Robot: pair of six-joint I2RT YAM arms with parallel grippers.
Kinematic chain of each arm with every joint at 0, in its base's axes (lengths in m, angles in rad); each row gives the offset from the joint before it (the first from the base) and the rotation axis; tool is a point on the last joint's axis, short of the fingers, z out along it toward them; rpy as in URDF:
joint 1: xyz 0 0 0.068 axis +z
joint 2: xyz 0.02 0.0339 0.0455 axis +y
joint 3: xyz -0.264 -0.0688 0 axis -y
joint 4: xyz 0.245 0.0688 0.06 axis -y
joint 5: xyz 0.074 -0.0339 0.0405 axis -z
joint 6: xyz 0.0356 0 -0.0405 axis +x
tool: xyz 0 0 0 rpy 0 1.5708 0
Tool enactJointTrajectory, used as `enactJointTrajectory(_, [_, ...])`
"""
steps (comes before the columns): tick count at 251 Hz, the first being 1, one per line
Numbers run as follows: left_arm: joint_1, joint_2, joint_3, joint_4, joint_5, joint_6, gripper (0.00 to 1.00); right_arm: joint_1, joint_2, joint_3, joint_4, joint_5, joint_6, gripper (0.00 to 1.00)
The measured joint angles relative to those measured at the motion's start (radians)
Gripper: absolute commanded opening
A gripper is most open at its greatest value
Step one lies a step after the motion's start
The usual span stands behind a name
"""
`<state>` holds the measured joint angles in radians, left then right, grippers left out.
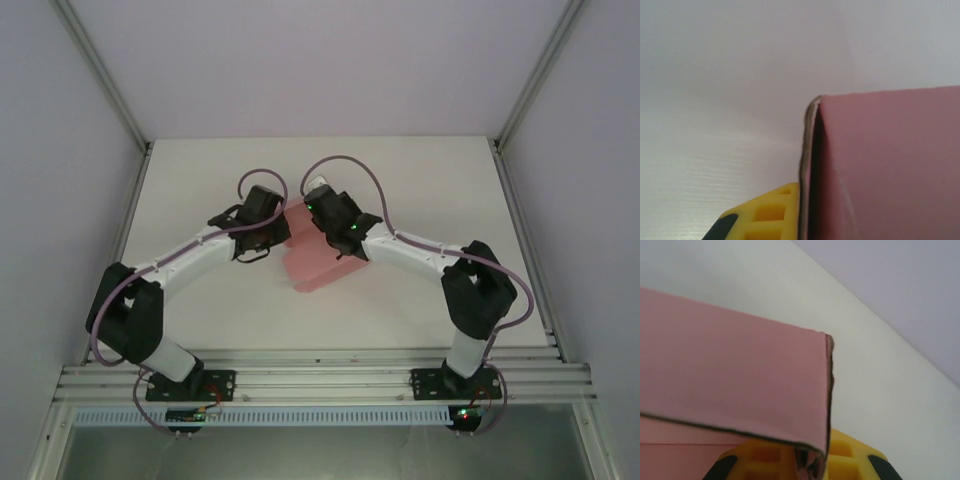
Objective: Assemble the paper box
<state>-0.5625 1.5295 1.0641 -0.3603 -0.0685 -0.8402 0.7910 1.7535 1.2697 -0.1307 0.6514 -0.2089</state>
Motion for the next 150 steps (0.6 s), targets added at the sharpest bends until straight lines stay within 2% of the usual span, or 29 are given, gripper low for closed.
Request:
enactJointTrajectory(35, [0.012, 0.012, 0.017, -0.008, 0.001, -0.003, 0.0, -0.006, -0.001, -0.056, 0.138, 0.003, -0.151, 0.0])
enactJointTrajectory(70, [0.013, 0.012, 0.021, -0.01, 0.009, -0.003, 0.0, -0.014, -0.016, -0.082, 0.186, -0.015, -0.197, 0.07])
enactJointTrajectory(85, [0.014, 0.012, 0.021, -0.005, 0.02, -0.003, 0.0, -0.021, -0.029, -0.081, 0.164, -0.038, -0.176, 0.13])
enactJointTrajectory(95, [0.014, 0.011, 0.021, -0.004, 0.032, -0.001, 0.0, -0.029, -0.043, -0.079, 0.127, -0.072, -0.14, 0.2])
enactJointTrajectory(138, [0.014, 0.011, 0.012, -0.009, 0.098, 0.014, 0.0, -0.113, -0.13, -0.079, 0.005, -0.306, -0.02, 0.46])
enactJointTrajectory(150, [0.014, 0.011, 0.012, -0.008, 0.104, 0.021, 0.0, -0.132, -0.149, -0.081, -0.011, -0.357, 0.003, 0.48])
